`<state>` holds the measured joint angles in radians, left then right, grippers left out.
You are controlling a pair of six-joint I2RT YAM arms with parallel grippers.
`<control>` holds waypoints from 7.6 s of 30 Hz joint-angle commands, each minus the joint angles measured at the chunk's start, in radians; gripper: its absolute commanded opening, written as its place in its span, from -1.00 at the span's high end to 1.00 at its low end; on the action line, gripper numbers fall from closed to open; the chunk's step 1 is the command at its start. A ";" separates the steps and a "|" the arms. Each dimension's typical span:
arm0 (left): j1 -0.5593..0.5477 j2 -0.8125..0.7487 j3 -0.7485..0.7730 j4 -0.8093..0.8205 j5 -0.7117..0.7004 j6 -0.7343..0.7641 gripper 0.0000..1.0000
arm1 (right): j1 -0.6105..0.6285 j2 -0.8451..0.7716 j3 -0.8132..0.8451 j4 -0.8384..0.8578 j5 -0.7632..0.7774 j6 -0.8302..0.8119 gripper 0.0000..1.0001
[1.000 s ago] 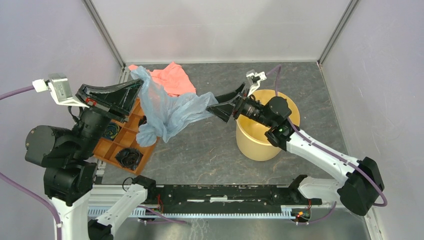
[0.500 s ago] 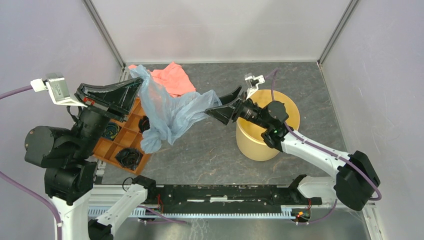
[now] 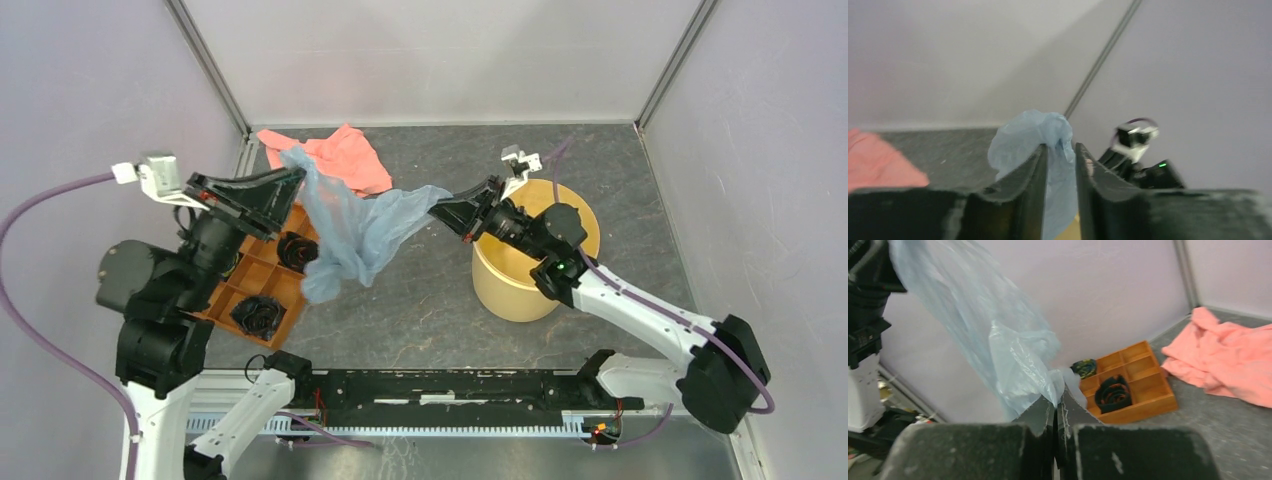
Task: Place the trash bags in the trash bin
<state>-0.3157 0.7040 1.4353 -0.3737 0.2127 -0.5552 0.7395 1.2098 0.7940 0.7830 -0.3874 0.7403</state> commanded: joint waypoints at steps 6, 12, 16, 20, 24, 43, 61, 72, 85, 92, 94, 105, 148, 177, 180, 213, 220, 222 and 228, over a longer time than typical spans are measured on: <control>0.003 -0.159 -0.218 -0.359 -0.258 -0.030 -0.84 | -0.001 -0.021 0.216 -0.290 -0.031 -0.319 0.99; 0.001 -0.140 -0.251 -0.599 -0.261 -0.176 -1.00 | 0.000 0.024 0.301 -0.446 -0.111 -0.457 0.99; 0.002 -0.030 -0.259 -0.769 -0.217 -0.189 -1.00 | 0.001 -0.017 0.261 -0.470 -0.116 -0.512 0.99; 0.001 -0.023 -0.227 -0.798 -0.232 -0.201 -1.00 | 0.001 -0.042 0.245 -0.507 -0.148 -0.550 0.99; 0.001 -0.040 -0.221 -0.724 -0.223 -0.215 -1.00 | 0.000 -0.075 0.224 -0.532 -0.168 -0.552 0.99; 0.001 -0.351 -0.576 -0.383 -0.080 -0.543 -0.98 | 0.001 -0.242 0.206 -0.576 -0.297 -0.544 0.99; -0.009 -0.342 -0.476 -0.474 -0.174 -0.481 -0.58 | 0.001 -0.314 0.181 -0.551 -0.357 -0.475 0.99; -0.009 -0.308 -0.480 -0.526 -0.222 -0.363 0.95 | 0.000 -0.256 0.200 -0.580 -0.222 -0.391 0.99; 0.033 0.345 -0.263 -0.274 -0.424 -0.097 0.96 | -0.009 0.332 0.704 -0.967 0.543 -0.313 1.00; 0.049 0.300 0.268 0.243 0.188 0.041 0.96 | 0.244 0.164 1.023 -0.817 0.436 -0.934 0.99; 0.049 0.207 0.204 0.312 0.163 0.053 0.96 | 0.280 0.015 0.791 -0.576 0.362 -0.929 1.00; 0.057 0.147 -0.634 -0.182 -0.163 -0.130 0.96 | 0.219 0.195 0.292 -0.688 0.319 -0.646 0.99; 0.059 0.048 0.064 0.295 0.167 -0.092 0.96 | 0.377 -0.073 0.647 -0.579 0.444 -0.923 0.99; 0.059 0.009 -0.332 -0.287 -0.242 -0.097 0.96 | 0.284 0.016 0.441 -0.730 0.474 -0.743 1.00; 0.059 0.072 -0.516 -0.423 -0.272 -0.075 0.96 | 0.281 0.053 0.311 -0.737 0.337 -0.603 1.00; 0.059 -0.026 -0.010 0.134 0.318 -0.155 0.96 | 0.237 -0.015 0.763 -0.811 0.235 -0.724 0.99; 0.059 -0.069 -0.114 -0.200 -0.151 -0.143 0.96 | 0.227 -0.086 0.536 -0.736 0.374 -0.686 0.99; 0.059 -0.049 -0.165 -0.419 -0.354 -0.151 0.96 | 0.192 -0.069 0.425 -0.744 0.342 -0.628 0.99; 0.059 -0.148 -0.195 -0.287 -0.081 0.021 0.96 | 0.152 -0.022 0.436 -0.859 0.270 -0.639 0.99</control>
<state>-0.2584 0.6369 1.2167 -0.6693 0.0326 -0.6487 0.9001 1.1210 1.1881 0.0853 -0.0872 0.1055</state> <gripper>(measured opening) 0.032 0.010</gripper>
